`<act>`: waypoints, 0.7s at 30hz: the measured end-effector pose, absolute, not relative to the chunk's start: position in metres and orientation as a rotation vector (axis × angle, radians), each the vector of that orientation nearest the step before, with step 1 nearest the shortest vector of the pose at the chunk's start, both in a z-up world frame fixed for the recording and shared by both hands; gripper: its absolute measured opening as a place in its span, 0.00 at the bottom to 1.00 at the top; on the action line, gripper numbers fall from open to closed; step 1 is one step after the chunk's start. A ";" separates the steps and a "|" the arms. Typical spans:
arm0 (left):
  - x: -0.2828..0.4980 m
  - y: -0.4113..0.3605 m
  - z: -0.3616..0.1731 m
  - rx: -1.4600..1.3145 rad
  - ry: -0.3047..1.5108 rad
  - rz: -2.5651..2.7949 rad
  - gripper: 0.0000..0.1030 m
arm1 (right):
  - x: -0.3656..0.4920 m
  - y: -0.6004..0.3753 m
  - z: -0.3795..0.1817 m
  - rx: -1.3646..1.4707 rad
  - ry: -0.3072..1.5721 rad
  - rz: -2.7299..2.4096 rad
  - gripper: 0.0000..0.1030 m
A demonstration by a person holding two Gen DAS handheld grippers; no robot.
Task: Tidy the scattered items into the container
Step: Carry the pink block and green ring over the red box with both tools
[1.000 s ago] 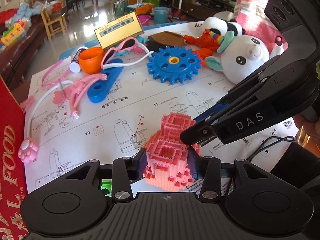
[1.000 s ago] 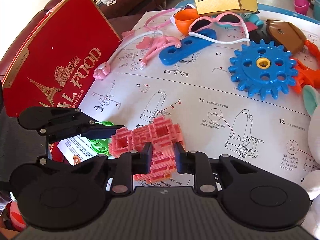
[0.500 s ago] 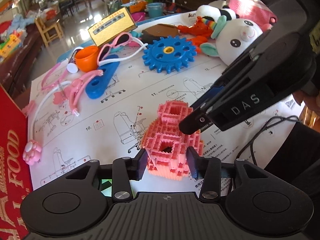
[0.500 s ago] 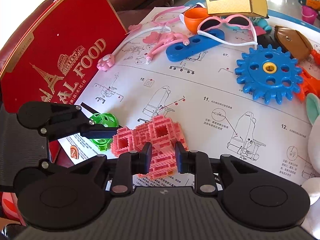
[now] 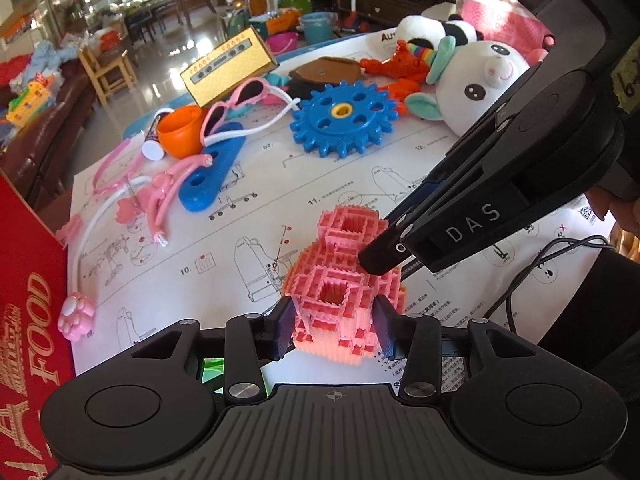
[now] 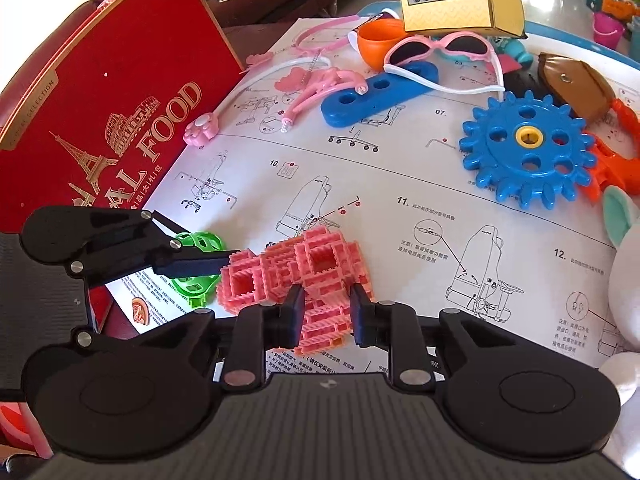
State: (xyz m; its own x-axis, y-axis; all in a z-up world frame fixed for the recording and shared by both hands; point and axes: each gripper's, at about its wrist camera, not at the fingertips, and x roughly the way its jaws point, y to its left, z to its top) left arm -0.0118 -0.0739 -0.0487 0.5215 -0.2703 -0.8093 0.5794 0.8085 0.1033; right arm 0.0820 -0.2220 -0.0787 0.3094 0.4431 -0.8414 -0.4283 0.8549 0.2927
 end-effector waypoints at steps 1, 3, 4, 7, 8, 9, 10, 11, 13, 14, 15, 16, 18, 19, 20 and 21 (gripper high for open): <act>-0.012 -0.073 -0.047 0.382 0.884 -0.525 0.41 | 0.082 -0.223 -0.077 0.018 1.114 0.578 0.26; -0.011 -0.072 -0.044 0.373 0.880 -0.525 0.41 | 0.082 -0.223 -0.074 0.016 1.106 0.580 0.26; -0.011 -0.072 -0.042 0.372 0.875 -0.522 0.41 | 0.082 -0.223 -0.072 0.013 1.101 0.580 0.26; -0.011 -0.072 -0.038 0.364 0.868 -0.514 0.41 | 0.082 -0.223 -0.067 0.008 1.088 0.579 0.26; -0.011 -0.072 -0.036 0.364 0.863 -0.511 0.41 | 0.082 -0.223 -0.065 0.007 1.083 0.580 0.26; -0.012 -0.072 -0.033 0.365 0.857 -0.508 0.41 | 0.083 -0.223 -0.063 0.005 1.078 0.582 0.26; -0.013 -0.072 -0.031 0.366 0.850 -0.504 0.41 | 0.083 -0.223 -0.061 0.002 1.071 0.583 0.26; -0.013 -0.072 -0.028 0.365 0.842 -0.499 0.41 | 0.083 -0.223 -0.058 -0.002 1.063 0.586 0.26; -0.013 -0.071 -0.021 0.359 0.825 -0.491 0.41 | 0.083 -0.222 -0.051 -0.011 1.045 0.589 0.26; -0.013 -0.070 -0.018 0.355 0.817 -0.487 0.41 | 0.083 -0.222 -0.047 -0.015 1.034 0.591 0.26; -0.013 -0.070 -0.014 0.352 0.809 -0.483 0.41 | 0.083 -0.221 -0.043 -0.021 1.024 0.593 0.26; -0.013 -0.069 -0.010 0.351 0.799 -0.478 0.41 | 0.083 -0.221 -0.038 -0.026 1.014 0.596 0.26; -0.015 -0.068 -0.002 0.353 0.778 -0.469 0.41 | 0.084 -0.219 -0.029 -0.037 0.996 0.601 0.26; -0.015 -0.067 0.002 0.351 0.767 -0.464 0.41 | 0.084 -0.218 -0.025 -0.046 0.985 0.604 0.26; -0.016 -0.066 0.006 0.347 0.756 -0.457 0.41 | 0.084 -0.216 -0.020 -0.055 0.974 0.607 0.26; -0.017 -0.064 0.011 0.343 0.743 -0.450 0.41 | 0.084 -0.215 -0.014 -0.064 0.963 0.611 0.26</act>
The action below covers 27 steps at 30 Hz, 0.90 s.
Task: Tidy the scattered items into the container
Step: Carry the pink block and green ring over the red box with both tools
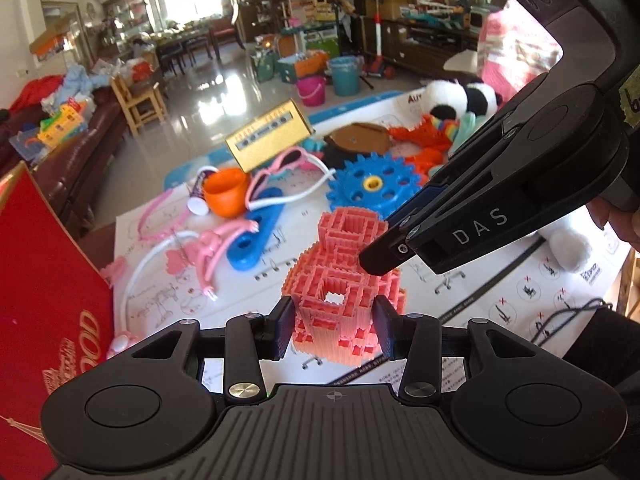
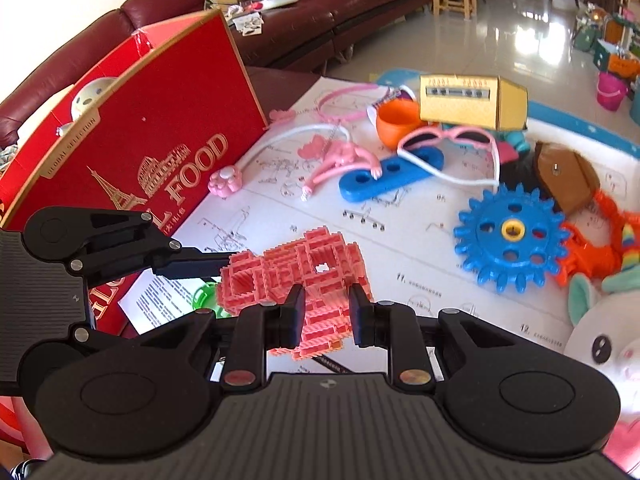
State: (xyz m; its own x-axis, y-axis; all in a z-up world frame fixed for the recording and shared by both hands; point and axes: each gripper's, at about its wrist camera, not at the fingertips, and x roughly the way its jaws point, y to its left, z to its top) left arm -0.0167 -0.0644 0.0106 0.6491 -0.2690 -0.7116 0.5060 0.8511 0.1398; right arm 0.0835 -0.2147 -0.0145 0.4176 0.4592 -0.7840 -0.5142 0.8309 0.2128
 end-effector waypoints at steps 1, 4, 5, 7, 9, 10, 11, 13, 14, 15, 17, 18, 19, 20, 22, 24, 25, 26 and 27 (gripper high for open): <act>-0.018 -0.063 0.015 0.339 0.730 -0.442 0.41 | 0.083 -0.213 -0.009 -0.074 0.951 0.616 0.26; -0.022 -0.058 0.030 0.332 0.688 -0.414 0.41 | 0.082 -0.207 0.009 -0.112 0.913 0.634 0.26; -0.023 -0.055 0.035 0.329 0.674 -0.404 0.41 | 0.082 -0.203 0.015 -0.127 0.899 0.641 0.25; -0.025 -0.048 0.047 0.319 0.646 -0.381 0.41 | 0.082 -0.196 0.028 -0.156 0.872 0.656 0.25; -0.029 -0.039 0.059 0.311 0.614 -0.348 0.41 | 0.082 -0.186 0.044 -0.186 0.840 0.676 0.25; -0.031 -0.032 0.066 0.304 0.598 -0.327 0.41 | 0.081 -0.179 0.052 -0.204 0.821 0.689 0.25; -0.034 -0.026 0.073 0.297 0.583 -0.306 0.41 | 0.081 -0.171 0.060 -0.224 0.800 0.705 0.25; -0.041 -0.010 0.089 0.277 0.551 -0.253 0.41 | 0.079 -0.154 0.076 -0.261 0.758 0.742 0.25; -0.046 -0.002 0.096 0.269 0.535 -0.223 0.41 | 0.077 -0.143 0.085 -0.279 0.736 0.766 0.25; -0.051 0.007 0.103 0.261 0.519 -0.191 0.41 | 0.076 -0.133 0.094 -0.297 0.714 0.790 0.25; -0.062 0.027 0.117 0.245 0.492 -0.123 0.41 | 0.072 -0.109 0.110 -0.332 0.671 0.844 0.25; -0.068 0.037 0.124 0.238 0.482 -0.087 0.41 | 0.069 -0.096 0.117 -0.348 0.651 0.871 0.25; -0.074 0.047 0.130 0.232 0.473 -0.051 0.41 | 0.067 -0.082 0.123 -0.365 0.631 0.899 0.25; -0.081 0.058 0.136 0.228 0.465 -0.013 0.41 | 0.063 -0.068 0.129 -0.382 0.609 0.930 0.25; -0.095 0.079 0.146 0.220 0.451 0.062 0.41 | 0.056 -0.040 0.140 -0.405 0.574 0.991 0.25; -0.110 0.100 0.156 0.211 0.448 0.133 0.41 | 0.047 -0.011 0.148 -0.426 0.542 1.055 0.25; -0.117 0.110 0.160 0.206 0.451 0.164 0.41 | 0.041 0.002 0.151 -0.436 0.529 1.085 0.25; -0.125 0.120 0.164 0.202 0.457 0.193 0.42 | 0.036 0.016 0.154 -0.445 0.521 1.116 0.25; -0.132 0.128 0.168 0.198 0.464 0.219 0.42 | 0.031 0.028 0.156 -0.450 0.517 1.145 0.25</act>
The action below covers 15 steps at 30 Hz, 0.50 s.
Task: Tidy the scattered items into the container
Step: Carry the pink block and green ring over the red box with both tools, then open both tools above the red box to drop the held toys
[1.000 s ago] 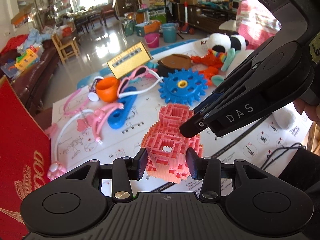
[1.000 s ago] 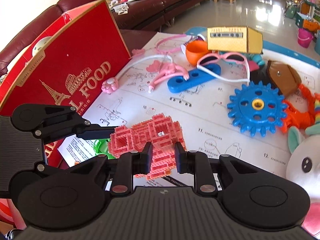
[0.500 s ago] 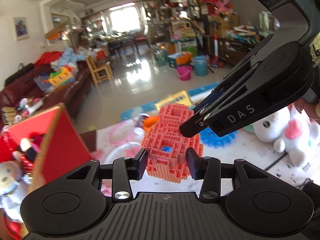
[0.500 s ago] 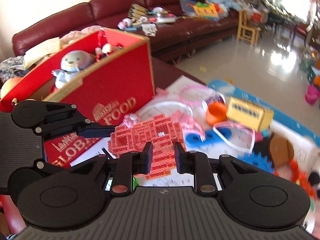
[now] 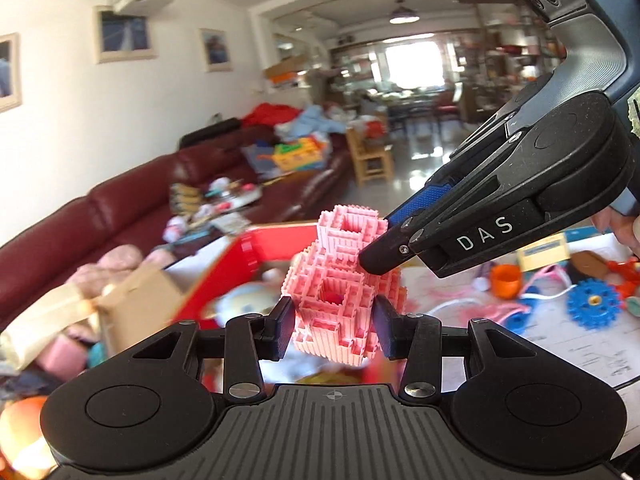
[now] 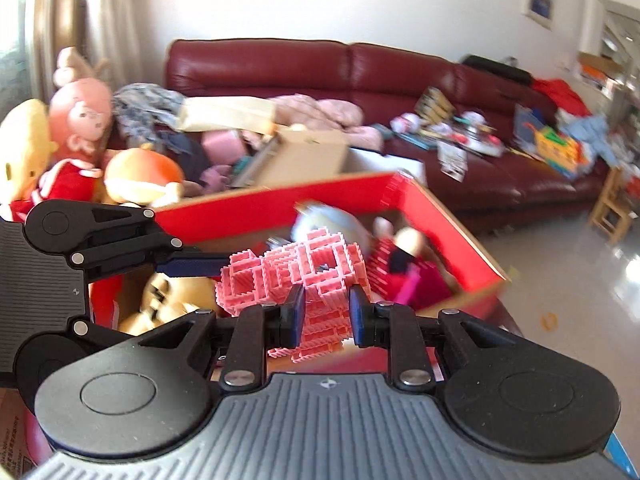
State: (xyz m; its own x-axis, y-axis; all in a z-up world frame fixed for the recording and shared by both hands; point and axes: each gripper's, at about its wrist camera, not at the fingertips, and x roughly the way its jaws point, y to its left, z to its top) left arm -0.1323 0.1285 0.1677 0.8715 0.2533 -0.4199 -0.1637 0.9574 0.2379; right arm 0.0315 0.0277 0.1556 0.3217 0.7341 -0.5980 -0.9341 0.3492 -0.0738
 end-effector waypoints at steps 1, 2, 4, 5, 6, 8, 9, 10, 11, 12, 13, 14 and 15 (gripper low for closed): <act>-0.140 0.136 0.170 0.198 0.473 0.243 0.42 | 0.027 0.039 0.156 -0.458 0.513 1.173 0.25; -0.146 0.143 0.172 0.201 0.483 0.266 0.42 | 0.022 0.049 0.157 -0.465 0.511 1.198 0.25; -0.159 0.156 0.177 0.208 0.500 0.304 0.42 | 0.013 0.067 0.156 -0.477 0.507 1.241 0.25; -0.164 0.162 0.179 0.209 0.508 0.319 0.42 | 0.009 0.075 0.156 -0.482 0.506 1.258 0.25; -0.165 0.167 0.181 0.211 0.514 0.335 0.42 | 0.007 0.082 0.156 -0.484 0.505 1.270 0.25; -0.164 0.177 0.184 0.215 0.520 0.370 0.42 | 0.005 0.097 0.158 -0.482 0.507 1.280 0.25; -0.164 0.184 0.187 0.211 0.522 0.387 0.42 | 0.005 0.105 0.159 -0.480 0.507 1.280 0.26; -0.162 0.190 0.189 0.201 0.522 0.402 0.42 | 0.006 0.113 0.159 -0.473 0.509 1.281 0.26; -0.161 0.197 0.190 0.187 0.525 0.414 0.42 | 0.008 0.120 0.160 -0.460 0.514 1.282 0.26; -0.161 0.203 0.189 0.169 0.540 0.420 0.42 | 0.012 0.125 0.160 -0.445 0.530 1.291 0.28; -0.157 0.208 0.187 0.140 0.563 0.434 0.47 | 0.017 0.130 0.159 -0.422 0.553 1.302 0.32; -0.156 0.213 0.183 0.113 0.581 0.452 0.61 | 0.022 0.132 0.158 -0.395 0.567 1.286 0.53; -0.155 0.215 0.180 0.103 0.589 0.470 0.64 | 0.025 0.131 0.157 -0.374 0.567 1.263 0.73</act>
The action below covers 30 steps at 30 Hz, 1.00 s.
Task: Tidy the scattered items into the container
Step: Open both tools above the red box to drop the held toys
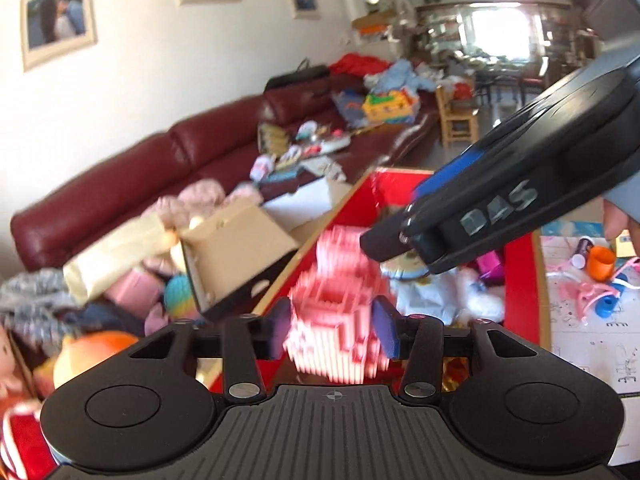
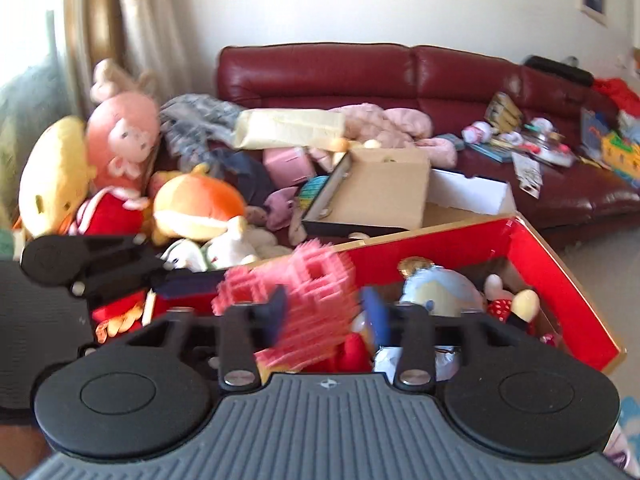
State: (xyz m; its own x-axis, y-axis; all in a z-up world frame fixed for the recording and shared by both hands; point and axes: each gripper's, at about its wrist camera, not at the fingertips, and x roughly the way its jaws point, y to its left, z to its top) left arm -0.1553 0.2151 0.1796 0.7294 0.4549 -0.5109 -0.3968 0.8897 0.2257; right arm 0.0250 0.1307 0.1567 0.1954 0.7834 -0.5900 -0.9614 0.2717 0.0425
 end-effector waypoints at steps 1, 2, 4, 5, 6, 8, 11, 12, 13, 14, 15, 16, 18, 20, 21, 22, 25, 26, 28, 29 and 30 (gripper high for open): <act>-0.156 0.215 0.176 0.106 0.592 0.476 0.71 | 0.027 0.129 0.155 -0.361 0.559 1.253 0.76; -0.157 0.214 0.173 0.108 0.593 0.477 0.77 | 0.028 0.125 0.153 -0.362 0.556 1.250 0.76; -0.158 0.209 0.166 0.116 0.597 0.473 0.84 | 0.030 0.121 0.146 -0.387 0.572 1.238 0.76; -0.157 0.205 0.162 0.120 0.602 0.471 0.86 | 0.032 0.118 0.142 -0.396 0.579 1.229 0.76; -0.154 0.203 0.160 0.121 0.605 0.469 0.87 | 0.033 0.116 0.138 -0.405 0.586 1.225 0.77; -0.149 0.201 0.156 0.115 0.610 0.457 0.88 | 0.036 0.112 0.131 -0.414 0.610 1.211 0.78; -0.136 0.201 0.152 0.105 0.609 0.443 0.90 | 0.042 0.103 0.127 -0.408 0.634 1.200 0.79; -0.134 0.199 0.151 0.108 0.609 0.442 0.90 | 0.043 0.100 0.127 -0.408 0.637 1.197 0.80; -0.133 0.197 0.150 0.110 0.611 0.440 0.91 | 0.045 0.098 0.127 -0.407 0.639 1.195 0.81; -0.131 0.195 0.149 0.112 0.612 0.436 0.91 | 0.047 0.095 0.127 -0.405 0.643 1.195 0.81; -0.129 0.193 0.148 0.114 0.613 0.431 0.91 | 0.048 0.093 0.128 -0.401 0.647 1.193 0.82; -0.128 0.192 0.147 0.115 0.614 0.427 0.91 | 0.049 0.091 0.128 -0.399 0.649 1.192 0.82; -0.125 0.189 0.146 0.118 0.614 0.422 0.91 | 0.052 0.087 0.129 -0.396 0.652 1.190 0.82; -0.123 0.186 0.146 0.121 0.613 0.417 0.92 | 0.054 0.084 0.128 -0.391 0.655 1.186 0.83; -0.122 0.185 0.146 0.124 0.612 0.413 0.92 | 0.055 0.082 0.128 -0.390 0.656 1.184 0.83; -0.121 0.183 0.147 0.127 0.609 0.408 0.92 | 0.056 0.080 0.127 -0.389 0.656 1.181 0.83; -0.118 0.175 0.150 0.137 0.599 0.387 0.92 | 0.059 0.073 0.126 -0.382 0.657 1.167 0.83; -0.117 0.172 0.152 0.141 0.595 0.378 0.92 | 0.061 0.069 0.125 -0.376 0.659 1.161 0.83; -0.114 0.165 0.154 0.152 0.588 0.359 0.92 | 0.065 0.062 0.125 -0.365 0.663 1.146 0.83; -0.113 0.160 0.155 0.159 0.585 0.348 0.92 | 0.066 0.057 0.126 -0.360 0.662 1.138 0.83; -0.112 0.156 0.156 0.166 0.582 0.338 0.92 | 0.068 0.052 0.127 -0.355 0.660 1.130 0.83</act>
State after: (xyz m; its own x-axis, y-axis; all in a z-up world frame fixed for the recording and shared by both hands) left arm -0.1115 0.1561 0.1561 0.7824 0.3578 -0.5098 -0.2650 0.9320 0.2474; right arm 0.0676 0.0524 0.1270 0.2669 0.7139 -0.6474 -0.9144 0.3997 0.0637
